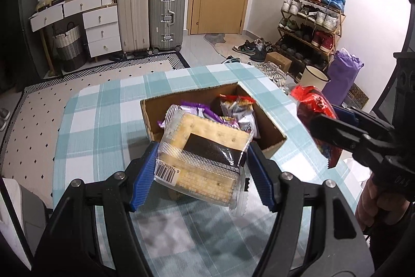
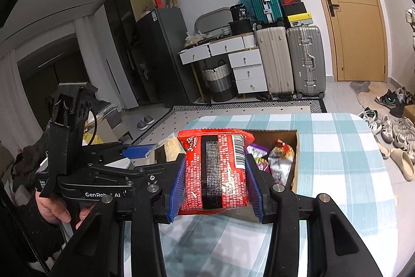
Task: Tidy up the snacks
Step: 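Carry both held packs up and over the open box, then open both grippers to drop the packs into the box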
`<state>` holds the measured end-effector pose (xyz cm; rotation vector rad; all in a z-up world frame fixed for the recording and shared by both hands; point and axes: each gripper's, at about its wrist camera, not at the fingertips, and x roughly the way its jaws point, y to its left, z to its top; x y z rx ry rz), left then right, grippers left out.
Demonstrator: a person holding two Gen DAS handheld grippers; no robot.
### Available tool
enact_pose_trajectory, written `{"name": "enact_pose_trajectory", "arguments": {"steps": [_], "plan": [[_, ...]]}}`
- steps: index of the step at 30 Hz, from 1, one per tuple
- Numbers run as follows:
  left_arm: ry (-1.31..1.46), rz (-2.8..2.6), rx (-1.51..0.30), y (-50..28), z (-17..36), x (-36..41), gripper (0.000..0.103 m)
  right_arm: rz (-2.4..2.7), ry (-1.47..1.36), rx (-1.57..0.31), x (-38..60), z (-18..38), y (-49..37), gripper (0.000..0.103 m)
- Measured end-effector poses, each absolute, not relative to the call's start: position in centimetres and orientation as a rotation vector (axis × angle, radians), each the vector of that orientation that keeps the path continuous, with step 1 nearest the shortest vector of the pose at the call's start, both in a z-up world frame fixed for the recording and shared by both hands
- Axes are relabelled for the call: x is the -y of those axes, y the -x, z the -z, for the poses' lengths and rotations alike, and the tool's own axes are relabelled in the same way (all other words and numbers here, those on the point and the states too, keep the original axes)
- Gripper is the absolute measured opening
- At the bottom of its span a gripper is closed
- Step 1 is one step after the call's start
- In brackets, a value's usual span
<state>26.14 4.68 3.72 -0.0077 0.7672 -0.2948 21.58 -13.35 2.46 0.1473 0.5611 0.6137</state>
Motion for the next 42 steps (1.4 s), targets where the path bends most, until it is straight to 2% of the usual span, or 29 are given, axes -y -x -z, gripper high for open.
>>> {"name": "enact_pose_trajectory", "arguments": {"steps": [15,35,39,42], "plan": [[0.006,0.307,-0.805,-33.1,-3.1,-3.9,0.065,-0.601,-0.147,-0.606,12.5,-2.1,-29.1,0.044],[0.021,0.342,-0.862,-38.9,1.1,-3.5,0.066,-0.588,-0.154,-0.665,12.2,2.1,-35.9,0.044],[0.032,0.339,-0.863,-39.3,1.3,-3.7,0.071,-0.585,-0.151,-0.665,12.2,2.7,-36.4,0.045],[0.037,0.336,-0.867,-39.2,1.4,-4.0,0.077,-0.56,-0.145,-0.659,12.4,2.7,-36.4,0.052]]}}
